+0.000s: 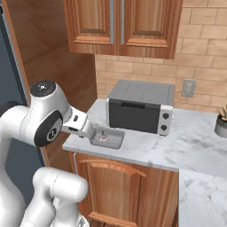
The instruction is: Take the garlic and eggplant out of the freezer and place them in the tupperware container on the counter. Then put the tupperware containing the vegetables back in the freezer.
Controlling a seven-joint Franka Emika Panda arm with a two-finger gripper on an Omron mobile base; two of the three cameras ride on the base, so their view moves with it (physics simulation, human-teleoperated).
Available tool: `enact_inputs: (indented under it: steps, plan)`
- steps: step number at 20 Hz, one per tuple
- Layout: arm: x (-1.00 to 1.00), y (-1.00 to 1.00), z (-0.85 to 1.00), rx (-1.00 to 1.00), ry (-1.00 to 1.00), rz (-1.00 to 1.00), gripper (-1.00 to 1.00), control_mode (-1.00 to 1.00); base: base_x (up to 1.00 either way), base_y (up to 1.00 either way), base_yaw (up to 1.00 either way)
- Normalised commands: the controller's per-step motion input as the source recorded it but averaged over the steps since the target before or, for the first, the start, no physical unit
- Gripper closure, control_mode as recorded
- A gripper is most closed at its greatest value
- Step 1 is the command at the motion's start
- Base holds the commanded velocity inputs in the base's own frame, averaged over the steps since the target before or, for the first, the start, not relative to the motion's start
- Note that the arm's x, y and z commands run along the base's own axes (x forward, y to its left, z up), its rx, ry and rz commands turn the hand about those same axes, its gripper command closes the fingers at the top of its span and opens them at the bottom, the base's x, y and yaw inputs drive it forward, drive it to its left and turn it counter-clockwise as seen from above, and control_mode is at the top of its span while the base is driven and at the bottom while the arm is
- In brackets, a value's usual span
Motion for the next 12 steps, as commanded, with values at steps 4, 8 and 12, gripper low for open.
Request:
enact_inputs:
  steps: [4,8,12]
  plan:
    - [-0.81,0.14,0.05,0.0,0.0,0.0,-1.0,-1.0,0.0,0.0,0.0]
    - [-0.89,0.02,-0.02,0.0,-0.08,0.0,-1.0,-1.0,0.0,0.0,0.0]
    - [0.0,0.0,0.0,0.0,0.0,0.0,-1.0,1.0,-1.0,0.34,-0.02]
